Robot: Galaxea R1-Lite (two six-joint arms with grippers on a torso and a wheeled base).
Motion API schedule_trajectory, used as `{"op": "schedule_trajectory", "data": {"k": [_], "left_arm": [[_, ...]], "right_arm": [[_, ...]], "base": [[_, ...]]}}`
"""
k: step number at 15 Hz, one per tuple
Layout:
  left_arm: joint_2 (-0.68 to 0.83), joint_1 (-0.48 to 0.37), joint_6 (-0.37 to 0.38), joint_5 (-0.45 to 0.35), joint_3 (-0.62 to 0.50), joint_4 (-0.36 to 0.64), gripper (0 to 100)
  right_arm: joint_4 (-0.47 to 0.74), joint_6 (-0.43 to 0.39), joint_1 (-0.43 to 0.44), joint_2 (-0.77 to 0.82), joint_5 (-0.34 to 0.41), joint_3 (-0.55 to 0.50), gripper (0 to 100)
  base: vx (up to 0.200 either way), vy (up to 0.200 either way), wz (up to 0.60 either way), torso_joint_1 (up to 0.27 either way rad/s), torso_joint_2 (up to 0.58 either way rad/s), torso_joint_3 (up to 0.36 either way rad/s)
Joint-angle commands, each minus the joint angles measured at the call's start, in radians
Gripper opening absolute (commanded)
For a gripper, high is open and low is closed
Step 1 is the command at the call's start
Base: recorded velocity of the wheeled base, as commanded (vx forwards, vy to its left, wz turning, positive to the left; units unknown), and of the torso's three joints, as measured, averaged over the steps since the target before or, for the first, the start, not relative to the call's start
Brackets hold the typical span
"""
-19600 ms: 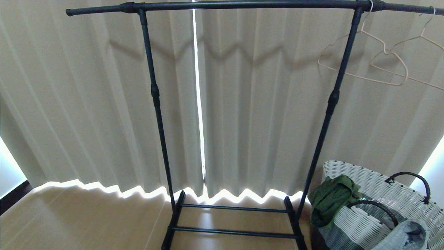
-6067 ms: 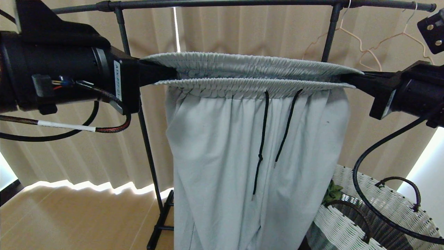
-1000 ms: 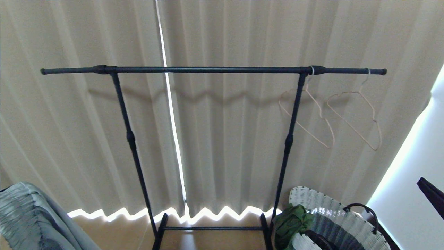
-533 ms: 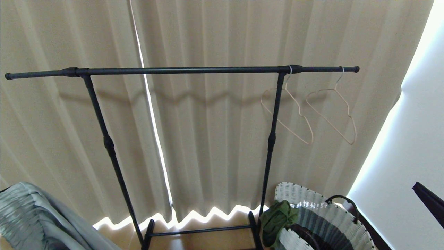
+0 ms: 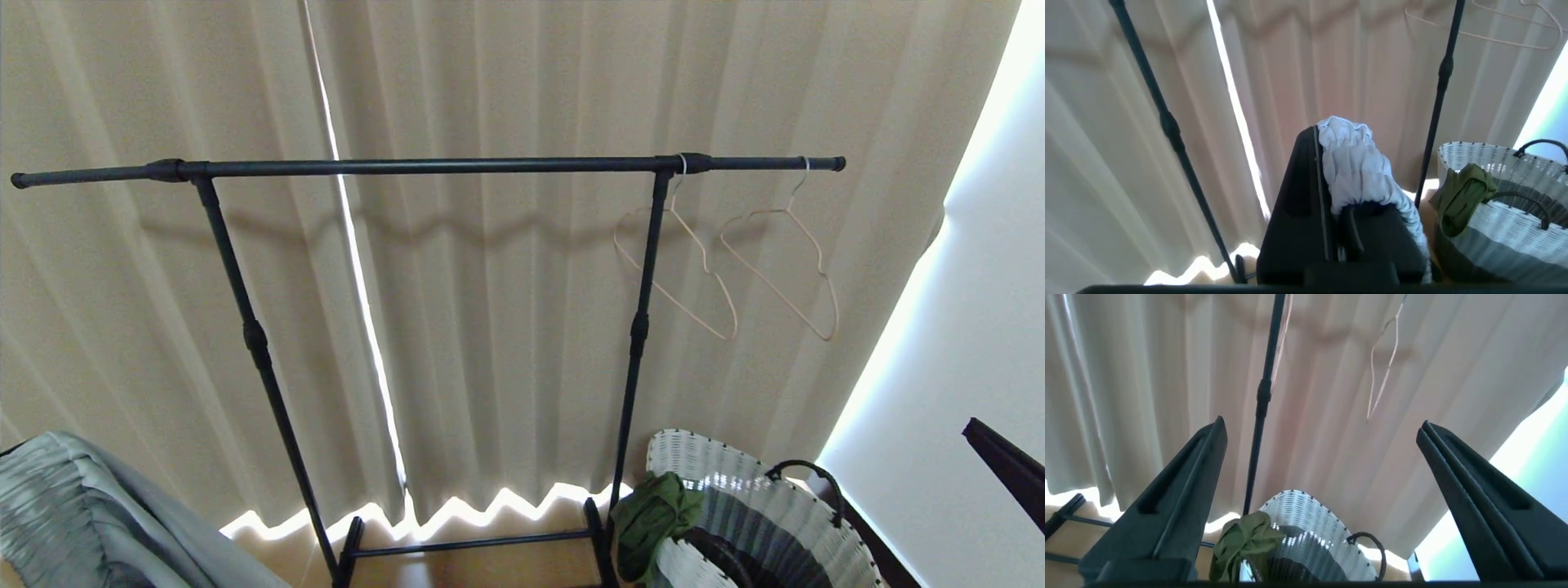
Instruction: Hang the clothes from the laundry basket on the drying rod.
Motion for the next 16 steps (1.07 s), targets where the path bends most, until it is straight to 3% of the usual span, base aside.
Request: {"op": "schedule_trajectory", "data": {"k": [1,5,13,16], "left_arm": [[0.001,0.000,0.000,0.000,0.000,0.000,0],[0.001,0.000,0.000,0.000,0.000,0.000,0],[0.002,0.000,-0.009,0.000,0.000,0.005,0],[0.004,0.000,-0.009,-0.001,0.013,0.008,0]], "right_arm": [[-0.002,0.000,0.000,0.006,0.000,0.000,100],[-0.002,0.001,0.000,0.006,0.000,0.002,100],[0.037,0.010,0.000,0.005,-0.003,0.002,100],[0.064,0.010,0.000,-0.003,-0.003,-0.001,100]], "base": [[0.000,-0.200,0.00,0.002,0.00,0.007],[0.000,-0.200,0.00,0.006,0.00,0.004],[0.000,0.000,0.00,0.000,0.00,0.000],[0.200,0.000,0.00,-0.006,0.00,0.001]]}}
